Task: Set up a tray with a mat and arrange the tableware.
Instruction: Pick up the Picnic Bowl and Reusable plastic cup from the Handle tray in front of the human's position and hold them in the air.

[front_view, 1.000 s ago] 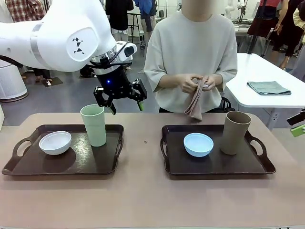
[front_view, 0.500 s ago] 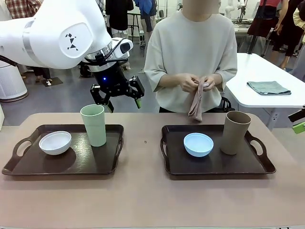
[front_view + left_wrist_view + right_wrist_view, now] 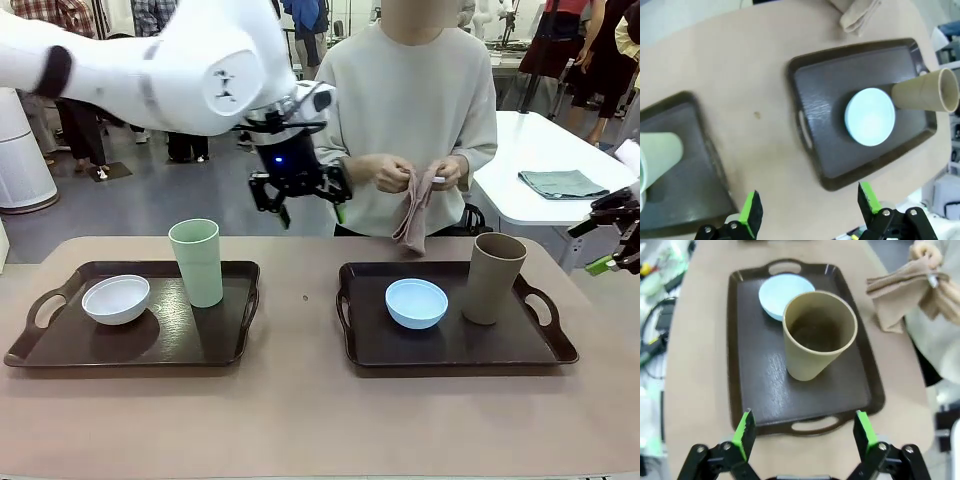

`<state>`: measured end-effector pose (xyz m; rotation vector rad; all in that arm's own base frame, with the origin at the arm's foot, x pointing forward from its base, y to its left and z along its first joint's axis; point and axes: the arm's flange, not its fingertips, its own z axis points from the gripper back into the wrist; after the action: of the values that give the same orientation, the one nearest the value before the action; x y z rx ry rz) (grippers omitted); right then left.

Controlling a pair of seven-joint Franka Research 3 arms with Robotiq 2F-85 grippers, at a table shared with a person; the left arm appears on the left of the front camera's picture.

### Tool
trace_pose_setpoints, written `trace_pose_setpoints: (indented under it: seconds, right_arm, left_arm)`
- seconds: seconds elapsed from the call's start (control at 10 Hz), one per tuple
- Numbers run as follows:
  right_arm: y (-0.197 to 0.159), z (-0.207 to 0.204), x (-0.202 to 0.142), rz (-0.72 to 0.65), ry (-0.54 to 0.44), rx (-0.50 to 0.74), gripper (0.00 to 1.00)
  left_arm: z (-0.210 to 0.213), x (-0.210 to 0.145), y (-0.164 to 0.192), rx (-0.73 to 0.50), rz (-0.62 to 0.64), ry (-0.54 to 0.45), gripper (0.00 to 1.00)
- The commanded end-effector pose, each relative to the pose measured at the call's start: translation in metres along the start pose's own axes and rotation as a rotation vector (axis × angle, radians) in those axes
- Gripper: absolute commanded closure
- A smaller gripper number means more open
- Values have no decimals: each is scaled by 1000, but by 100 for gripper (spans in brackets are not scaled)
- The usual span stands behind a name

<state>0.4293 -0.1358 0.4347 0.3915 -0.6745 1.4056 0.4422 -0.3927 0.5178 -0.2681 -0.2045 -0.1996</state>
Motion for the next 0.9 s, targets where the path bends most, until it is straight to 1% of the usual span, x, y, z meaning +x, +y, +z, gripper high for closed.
trace_pose_setpoints:
  seconds: [0.0,0.1,0.2,0.3,0.4,0.6,0.8]
  right_arm:
    - [-20,-9,-2,88,2,31,0]
    - [-26,-17,4,95,-4,69,0]
    - [-33,-24,6,70,-29,113,0]
    - [-36,-30,8,27,-63,154,0]
    - [-38,-36,5,-23,-68,182,0]
    - [-39,-44,-1,-71,-72,214,0]
    - [-40,-43,-6,-112,-59,227,0]
  left_arm:
    - [-14,27,-33,38,10,43,0]
    - [-25,33,-48,64,5,69,0]
    - [-42,36,-67,87,-15,92,0]
    - [-56,35,-82,122,-48,111,0]
    - [-70,35,-94,168,-77,111,0]
    - [-86,34,-110,204,-118,122,0]
    - [-93,32,-116,204,-131,121,0]
